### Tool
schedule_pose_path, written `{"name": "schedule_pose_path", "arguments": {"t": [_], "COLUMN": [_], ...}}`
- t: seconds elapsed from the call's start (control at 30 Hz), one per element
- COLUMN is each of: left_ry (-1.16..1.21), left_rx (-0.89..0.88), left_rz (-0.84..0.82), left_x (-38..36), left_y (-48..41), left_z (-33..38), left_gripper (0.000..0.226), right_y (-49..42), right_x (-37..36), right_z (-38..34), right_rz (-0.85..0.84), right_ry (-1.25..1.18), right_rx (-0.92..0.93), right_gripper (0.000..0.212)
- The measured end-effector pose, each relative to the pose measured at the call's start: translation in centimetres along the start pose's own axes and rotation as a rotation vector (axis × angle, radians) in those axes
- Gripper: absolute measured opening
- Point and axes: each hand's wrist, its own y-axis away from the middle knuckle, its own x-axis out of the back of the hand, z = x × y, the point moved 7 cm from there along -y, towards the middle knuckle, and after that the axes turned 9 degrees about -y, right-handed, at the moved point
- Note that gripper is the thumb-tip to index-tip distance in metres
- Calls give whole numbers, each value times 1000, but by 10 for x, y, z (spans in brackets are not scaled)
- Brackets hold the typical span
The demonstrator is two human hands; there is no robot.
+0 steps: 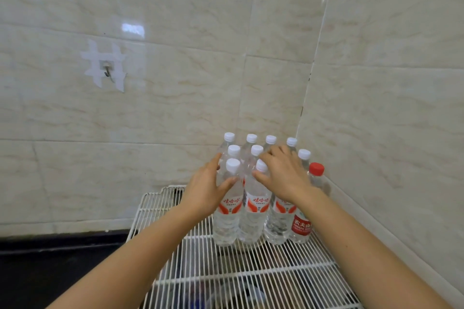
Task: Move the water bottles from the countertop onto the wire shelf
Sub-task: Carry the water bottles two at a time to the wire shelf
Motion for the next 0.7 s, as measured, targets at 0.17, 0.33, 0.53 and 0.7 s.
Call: {"name": "schedule_pose_path", "arguments": {"t": [0.17, 0.33, 0.53, 0.7], "left_ry": [-93, -156, -274, -436], "left_rx": [68, 144, 296, 463], "left_rz": [-3, -14, 8, 11], "left_x": [22, 62, 144, 233], "left_y": [19, 50, 122, 217], "left_z": [-26, -71, -160, -250], "left_gripper": [64, 54, 51, 51], "right_y": [7, 8, 19, 55], "right_x": [6, -13, -80, -132], "right_z": [-36, -109, -233, -369], "right_rz": [161, 158, -76, -264], "right_ry": [-179, -288, -316, -299], "right_rx": [89, 230, 311, 388], "right_gripper": [36, 35, 51, 59]}}
